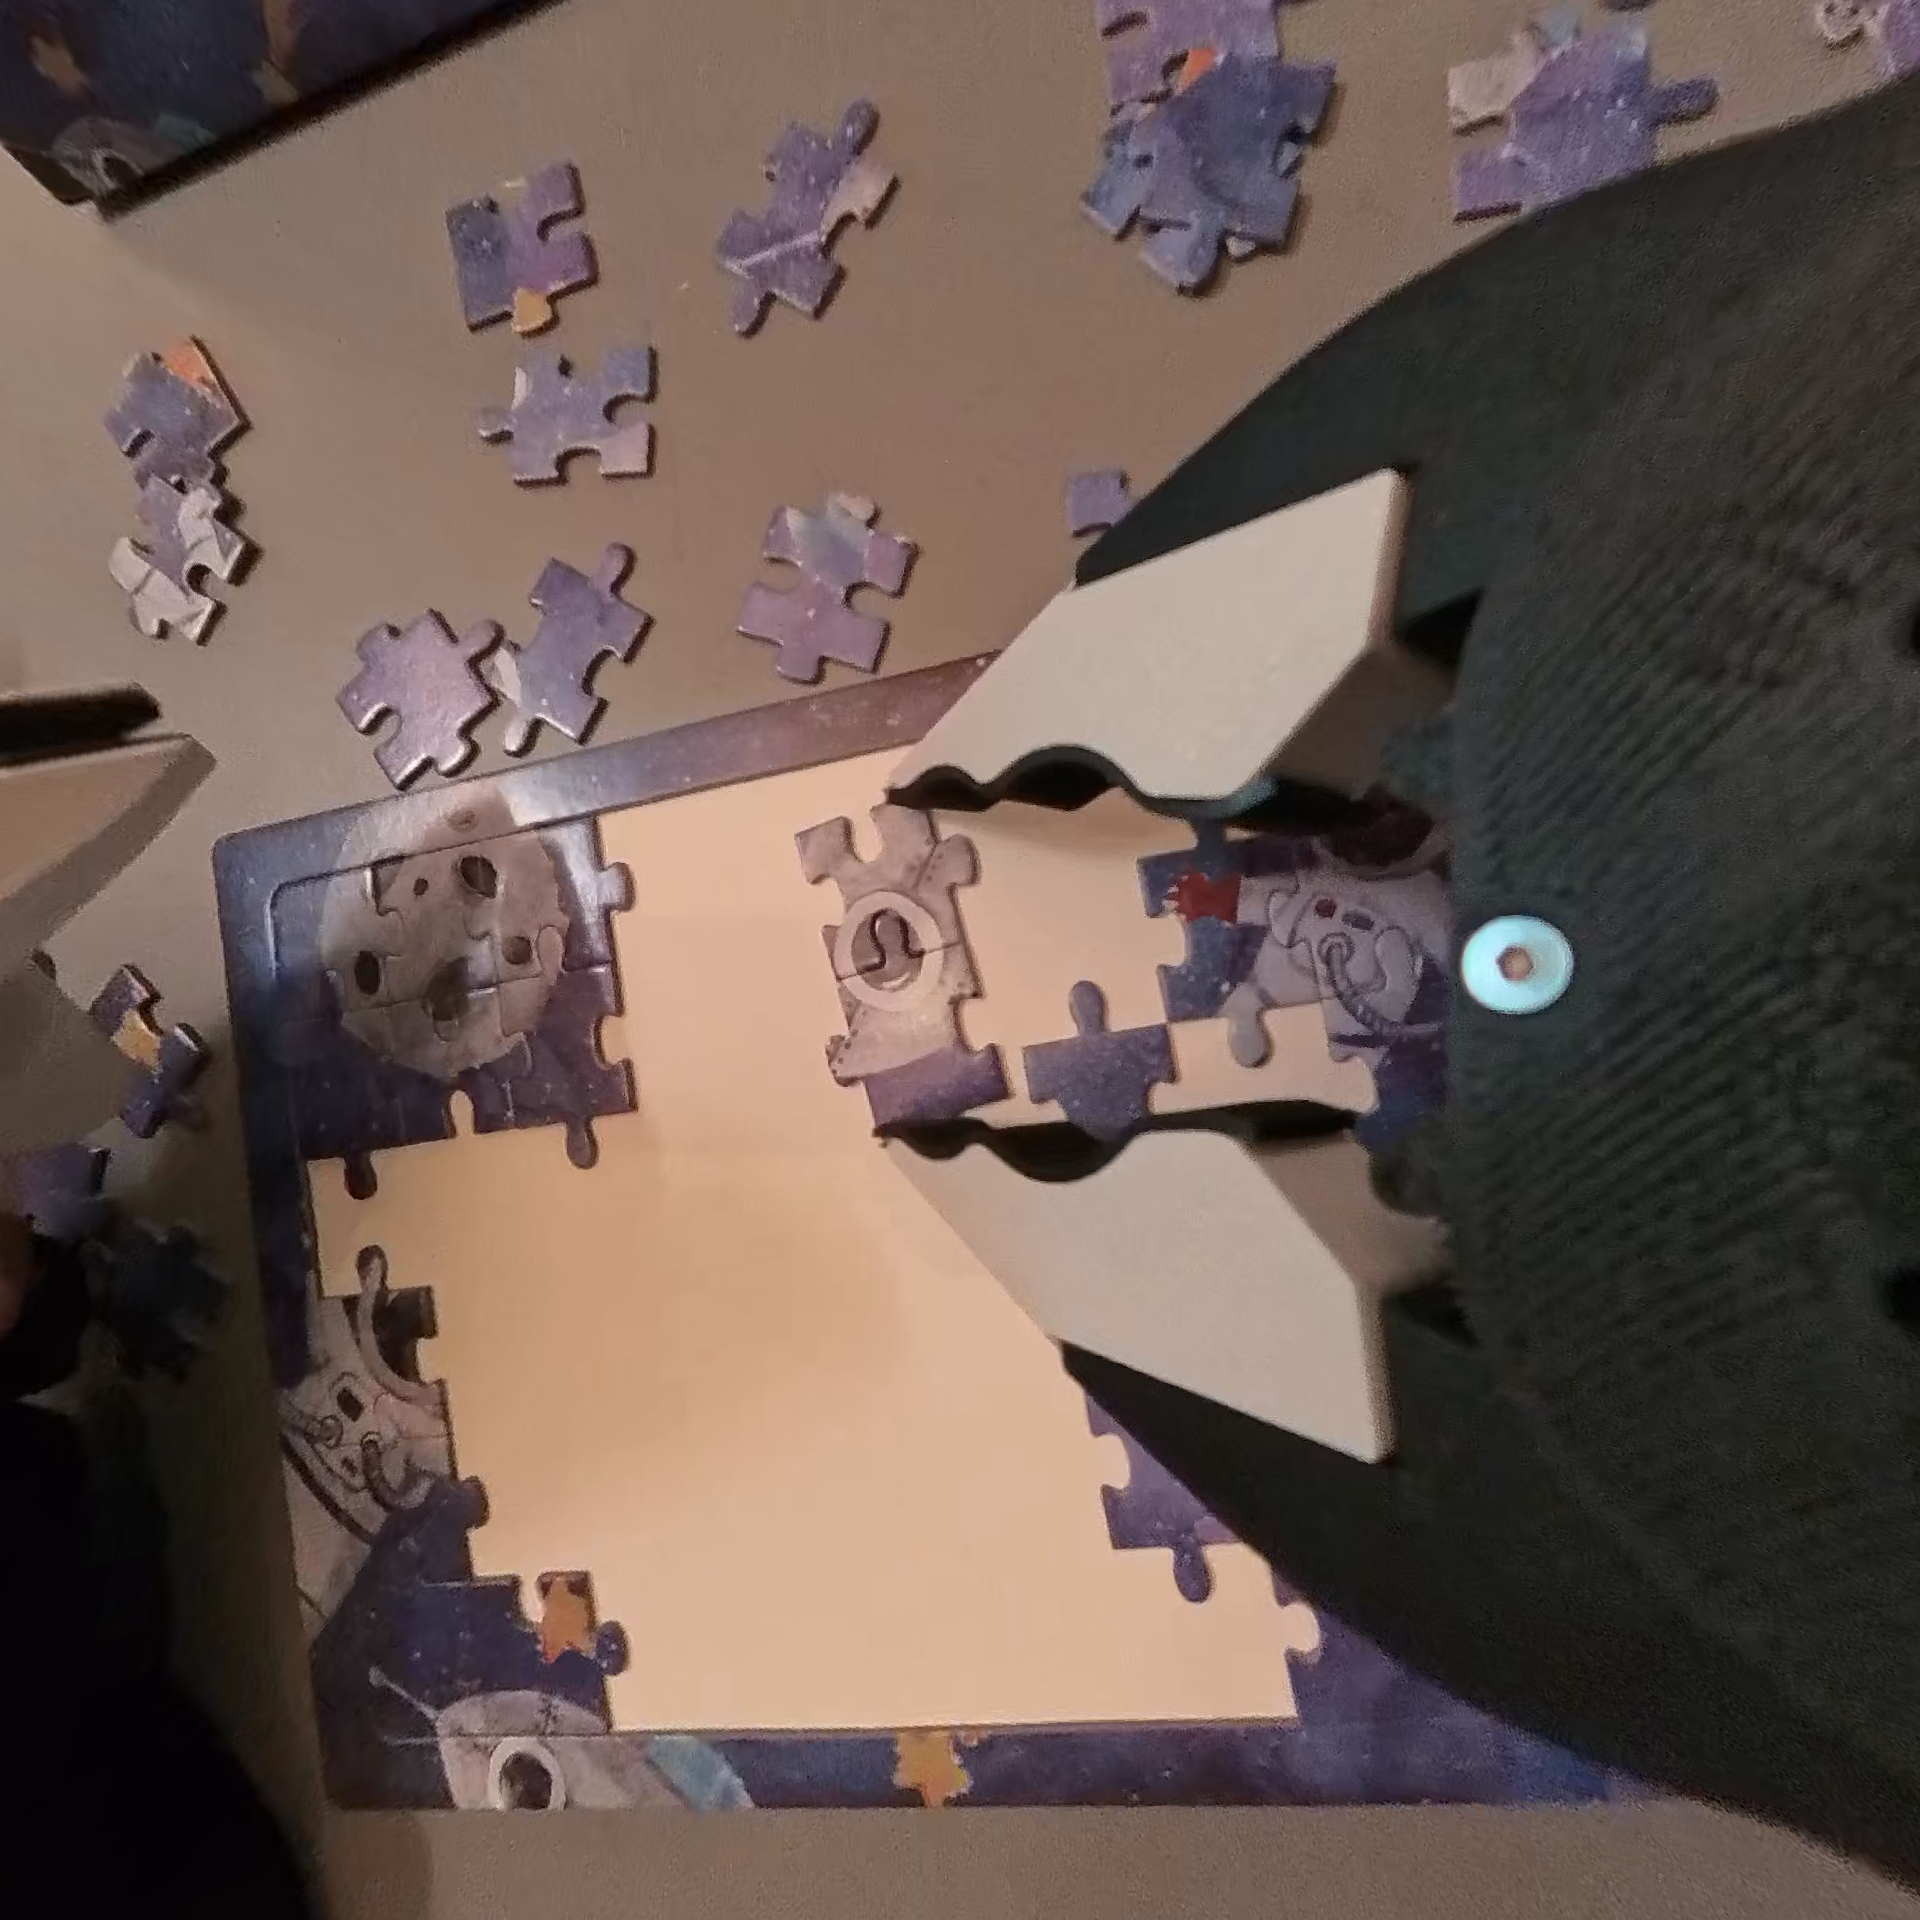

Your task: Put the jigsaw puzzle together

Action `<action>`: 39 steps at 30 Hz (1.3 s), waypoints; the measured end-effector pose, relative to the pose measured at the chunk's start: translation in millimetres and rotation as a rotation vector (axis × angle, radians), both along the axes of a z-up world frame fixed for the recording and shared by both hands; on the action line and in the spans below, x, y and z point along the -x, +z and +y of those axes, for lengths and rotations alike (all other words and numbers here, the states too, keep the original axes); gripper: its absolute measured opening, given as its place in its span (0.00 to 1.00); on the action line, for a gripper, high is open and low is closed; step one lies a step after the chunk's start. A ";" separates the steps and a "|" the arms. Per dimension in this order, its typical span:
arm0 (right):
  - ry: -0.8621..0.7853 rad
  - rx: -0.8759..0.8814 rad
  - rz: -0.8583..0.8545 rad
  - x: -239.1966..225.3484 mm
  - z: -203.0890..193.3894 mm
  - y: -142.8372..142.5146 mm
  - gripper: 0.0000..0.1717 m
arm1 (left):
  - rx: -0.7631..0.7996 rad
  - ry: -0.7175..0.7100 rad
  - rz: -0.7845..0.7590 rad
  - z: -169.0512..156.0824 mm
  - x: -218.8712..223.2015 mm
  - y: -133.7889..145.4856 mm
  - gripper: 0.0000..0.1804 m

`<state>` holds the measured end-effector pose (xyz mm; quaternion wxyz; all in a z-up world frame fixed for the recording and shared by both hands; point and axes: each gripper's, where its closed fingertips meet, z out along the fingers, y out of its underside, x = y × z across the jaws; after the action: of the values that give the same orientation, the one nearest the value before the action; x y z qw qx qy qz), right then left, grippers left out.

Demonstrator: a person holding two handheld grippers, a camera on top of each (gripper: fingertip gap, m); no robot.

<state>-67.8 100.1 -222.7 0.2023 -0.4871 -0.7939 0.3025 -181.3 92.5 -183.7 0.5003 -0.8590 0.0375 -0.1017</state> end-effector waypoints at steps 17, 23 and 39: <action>0.032 -0.045 -0.004 -3.9 -17.0 2.2 0.36 | -0.008 0.012 -0.009 -1.3 0.9 0.5 0.07; -0.009 0.001 -0.006 -4.8 0.9 -3.1 0.45 | 0.000 0.010 -0.018 -2.1 0.5 -1.1 0.07; 0.093 0.033 -0.038 -12.4 -29.3 -2.5 0.40 | 0.007 0.007 -0.011 -2.3 -0.4 -2.5 0.07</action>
<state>-55.4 70.9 -225.2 0.1648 -0.4588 -0.8142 0.3151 -181.0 90.2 -186.2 0.4978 -0.8604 0.0312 -0.1049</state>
